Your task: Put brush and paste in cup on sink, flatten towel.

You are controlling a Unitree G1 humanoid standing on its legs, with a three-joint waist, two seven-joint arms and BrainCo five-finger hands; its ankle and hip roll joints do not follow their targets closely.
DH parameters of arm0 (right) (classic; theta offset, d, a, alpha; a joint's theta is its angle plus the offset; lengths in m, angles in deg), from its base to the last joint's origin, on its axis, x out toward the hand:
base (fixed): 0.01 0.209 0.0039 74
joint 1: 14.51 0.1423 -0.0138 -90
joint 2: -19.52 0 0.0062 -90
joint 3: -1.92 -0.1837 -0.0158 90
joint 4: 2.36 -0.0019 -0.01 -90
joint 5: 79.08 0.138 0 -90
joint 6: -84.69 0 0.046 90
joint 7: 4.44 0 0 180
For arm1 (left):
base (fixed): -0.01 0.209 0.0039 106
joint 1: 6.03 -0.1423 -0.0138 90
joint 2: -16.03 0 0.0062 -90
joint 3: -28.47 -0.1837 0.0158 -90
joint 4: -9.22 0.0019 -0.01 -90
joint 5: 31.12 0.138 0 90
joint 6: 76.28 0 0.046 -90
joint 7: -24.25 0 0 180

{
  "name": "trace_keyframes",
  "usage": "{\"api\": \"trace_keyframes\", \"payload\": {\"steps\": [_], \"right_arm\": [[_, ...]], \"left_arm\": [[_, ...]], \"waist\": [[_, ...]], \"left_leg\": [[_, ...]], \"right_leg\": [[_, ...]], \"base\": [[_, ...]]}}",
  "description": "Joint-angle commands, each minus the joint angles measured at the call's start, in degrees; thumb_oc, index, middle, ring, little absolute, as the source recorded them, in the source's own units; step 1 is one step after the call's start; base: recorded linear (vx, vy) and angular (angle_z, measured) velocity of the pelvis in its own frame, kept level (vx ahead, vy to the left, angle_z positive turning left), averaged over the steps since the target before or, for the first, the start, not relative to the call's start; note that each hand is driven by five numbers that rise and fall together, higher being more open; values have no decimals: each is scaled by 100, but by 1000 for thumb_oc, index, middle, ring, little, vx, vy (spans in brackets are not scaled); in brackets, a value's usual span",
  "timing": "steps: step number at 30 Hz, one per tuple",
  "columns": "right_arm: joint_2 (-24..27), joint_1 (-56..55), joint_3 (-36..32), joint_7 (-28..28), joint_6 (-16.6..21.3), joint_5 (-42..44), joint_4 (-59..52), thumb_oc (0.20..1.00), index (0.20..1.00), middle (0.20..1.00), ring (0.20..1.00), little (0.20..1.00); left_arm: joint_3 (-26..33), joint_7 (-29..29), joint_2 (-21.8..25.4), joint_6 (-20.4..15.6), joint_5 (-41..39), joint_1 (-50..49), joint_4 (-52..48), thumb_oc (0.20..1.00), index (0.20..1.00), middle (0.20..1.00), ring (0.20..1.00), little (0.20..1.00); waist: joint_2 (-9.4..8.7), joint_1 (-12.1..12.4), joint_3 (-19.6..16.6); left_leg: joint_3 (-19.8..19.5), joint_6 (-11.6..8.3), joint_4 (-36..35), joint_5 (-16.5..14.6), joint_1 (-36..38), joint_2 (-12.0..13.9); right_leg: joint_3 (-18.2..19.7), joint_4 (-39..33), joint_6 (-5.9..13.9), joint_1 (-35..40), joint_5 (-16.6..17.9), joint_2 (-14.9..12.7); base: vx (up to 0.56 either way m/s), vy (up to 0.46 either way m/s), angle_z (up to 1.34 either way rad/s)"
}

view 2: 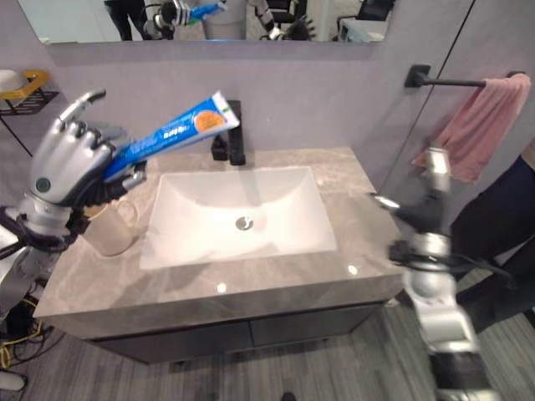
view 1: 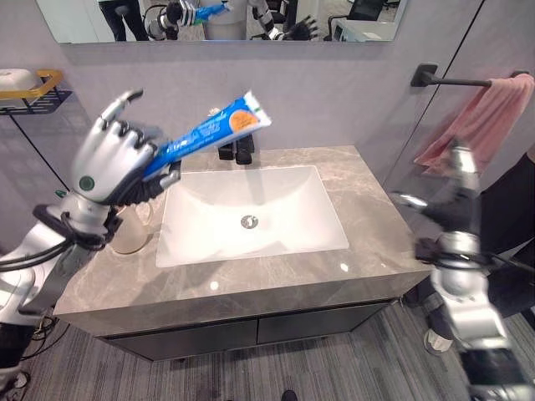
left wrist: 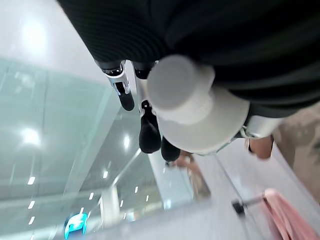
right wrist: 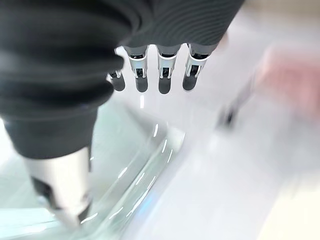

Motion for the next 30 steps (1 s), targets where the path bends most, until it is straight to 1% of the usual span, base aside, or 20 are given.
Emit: {"api": "trace_keyframes", "payload": {"steps": [1, 2, 3, 4, 6, 7, 8, 11, 13, 15, 18, 19, 20, 25, 30], "right_arm": [[-269, 603, 330, -856, 401, 2170, 394, 1000, 1000, 1000, 1000, 1000], [-345, 732, 595, -1023, 319, 2559, 486, 1000, 1000, 1000, 1000, 1000], [-547, 1073, 983, -1150, 309, 3212, 803, 1000, 1000, 1000, 1000, 1000], [-885, 1347, 1249, -1283, 305, 4002, 865, 1000, 1000, 1000, 1000, 1000], [-1115, 1545, 1373, -1453, 300, 4442, 961, 1000, 1000, 1000, 1000, 1000], [-1363, 1664, 1484, -1545, 403, 4788, 863, 1000, 1000, 1000, 1000, 1000], [-1395, 1707, 1533, -1635, 397, 4830, 916, 1000, 1000, 1000, 1000, 1000], [-1747, 1880, 1748, -1896, 516, 5335, 809, 1000, 1000, 1000, 1000, 1000], [-1827, 1960, 1822, -1943, 554, 5439, 811, 1000, 1000, 1000, 1000, 1000], [-2013, 2113, 1929, -2050, 646, 5645, 670, 1000, 1000, 1000, 1000, 1000], [-2127, 2309, 2098, -2104, 699, 5653, 513, 1000, 1000, 1000, 1000, 1000], [-2175, 2417, 2121, -2103, 790, 5644, 463, 1000, 1000, 1000, 1000, 1000], [-2179, 2422, 2119, -2102, 794, 5644, 467, 1000, 1000, 1000, 1000, 1000], [-2360, 2704, 1990, -2028, 1053, 5656, 305, 1000, 1000, 1000, 1000, 1000], [-2328, 2826, 1820, -1847, 1267, 5434, 65, 1000, 1000, 1000, 1000, 1000]], "left_arm": [[-199, -290, 92, 208, -406, 713, 6, 200, 200, 200, 200, 200], [-295, -262, 83, 190, -443, 772, -20, 200, 200, 200, 200, 200], [-442, -231, 79, 181, -527, 923, -69, 200, 200, 200, 200, 200], [-532, -241, 73, 195, -641, 1036, -220, 200, 200, 200, 200, 200], [-603, -247, 122, 198, -694, 1144, -289, 200, 200, 200, 200, 200], [-687, -263, 98, 183, -700, 1226, -385, 200, 200, 200, 200, 200], [-741, -275, 108, 187, -691, 1280, -375, 200, 200, 200, 200, 200], [-957, -354, 101, 125, -676, 1449, -443, 200, 200, 200, 200, 200], [-1000, -356, 143, 99, -674, 1484, -485, 200, 200, 200, 200, 200], [-1013, -391, 207, 25, -676, 1432, -625, 200, 200, 200, 200, 200], [-1090, -403, 271, -49, -669, 1450, -741, 200, 200, 200, 200, 200], [-1178, -418, 267, -79, -707, 1468, -746, 200, 200, 200, 200, 200], [-1184, -419, 270, -81, -708, 1477, -741, 200, 200, 200, 200, 200], [-1236, -439, 214, -172, -799, 1381, -834, 200, 200, 200, 200, 200], [-1137, -463, 132, -213, -849, 1187, -878, 200, 200, 200, 200, 200]], "waist": [[-159, 149, -192], [-173, 192, -185], [-195, 253, -155], [-207, 356, -122], [-235, 439, -91], [-237, 497, -72], [-256, 513, -59], [-277, 612, -30], [-284, 653, -17], [-298, 745, 4], [-315, 791, 14], [-312, 822, 9], [-316, 819, 10], [-313, 880, 2], [-298, 878, -16]], "left_leg": [[-372, -301, 19, -215, 66, 226], [-380, -305, 19, -210, 63, 225], [-395, -312, 19, -208, 67, 220], [-425, -318, 19, -189, 31, 218], [-459, -320, 19, -181, 6, 212], [-481, -317, 19, -171, -10, 208], [-499, -317, 19, -165, -19, 206], [-559, -329, 19, -146, -67, 202], [-585, -334, 19, -136, -87, 201], [-637, -343, 19, -122, -147, 192], [-686, -350, 19, -111, -192, 182], [-711, -349, 19, -106, -208, 177], [-713, -349, 19, -106, -211, 176], [-763, -336, 19, -123, -230, 146], [-763, -323, 19, -135, -222, 134]], "right_leg": [[6, -6, 639, 162, -110, -567], [-5, -6, 633, 164, -109, -568], [-19, -6, 625, 176, -106, -571], [-58, -6, 616, 161, -104, -583], [-96, -6, 606, 173, -123, -590], [-124, -6, 601, 178, -128, -595], [-143, -6, 601, 183, -135, -598], [-218, -6, 600, 190, -162, -614], [-247, -6, 598, 193, -168, -618], [-301, -6, 593, 189, -188, -627], [-371, -6, 596, 179, -187, -642], [-400, -6, 596, 183, -195, -655], [-403, -6, 596, 181, -196, -655], [-444, -6, 599, 200, -213, -680], [-419, -6, 598, 201, -215, -691]], "base": [[0, 0, 0], [0, 0, 0], [-1, 7, 5], [4, 3, 9], [19, -3, 16], [26, -5, 16], [33, 0, 14], [28, -2, 9], [15, 1, 20], [22, 7, 16], [30, 8, 11], [33, 14, 16], [33, 14, 8], [29, 11, 3], [0, 0, 0]]}}
